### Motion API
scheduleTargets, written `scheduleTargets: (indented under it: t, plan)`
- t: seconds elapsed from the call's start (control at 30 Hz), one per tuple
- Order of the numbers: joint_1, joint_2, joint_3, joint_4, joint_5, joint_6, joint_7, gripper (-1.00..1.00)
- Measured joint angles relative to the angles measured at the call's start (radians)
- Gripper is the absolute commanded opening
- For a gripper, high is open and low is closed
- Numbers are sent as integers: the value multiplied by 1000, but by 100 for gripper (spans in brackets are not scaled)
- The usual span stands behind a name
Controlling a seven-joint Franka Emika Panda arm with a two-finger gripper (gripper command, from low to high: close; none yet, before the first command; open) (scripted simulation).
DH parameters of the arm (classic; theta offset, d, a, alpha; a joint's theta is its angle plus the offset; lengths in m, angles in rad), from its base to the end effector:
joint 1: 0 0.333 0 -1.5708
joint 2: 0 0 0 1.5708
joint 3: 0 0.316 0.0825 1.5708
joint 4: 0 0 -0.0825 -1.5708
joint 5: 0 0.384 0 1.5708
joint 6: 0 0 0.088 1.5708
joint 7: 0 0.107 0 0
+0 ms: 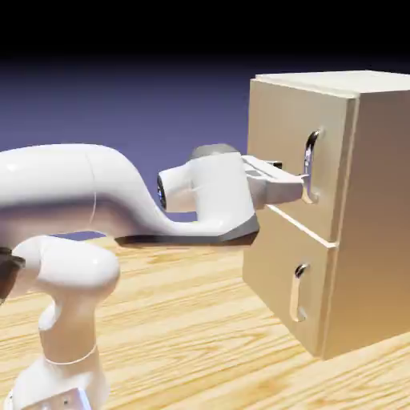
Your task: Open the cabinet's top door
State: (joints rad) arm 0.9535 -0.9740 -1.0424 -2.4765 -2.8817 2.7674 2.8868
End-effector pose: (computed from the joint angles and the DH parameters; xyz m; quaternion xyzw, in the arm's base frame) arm 0.4055 -0.0654 0.4853 -0.6602 0.2540 -0.6452 0.2886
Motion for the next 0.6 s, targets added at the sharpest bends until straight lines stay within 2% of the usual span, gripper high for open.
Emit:
scheduleTargets:
  t: [0.03,0.07,0.13,0.6]
  plan:
    - [36,17,-21,26,-7,-8,6,100]
    - [68,32,-40,49,-13,-15,11,-100]
    - [68,32,-40,49,-13,-15,11,-100]
    - [-413,31,442,-279,351,-229,11,-100]
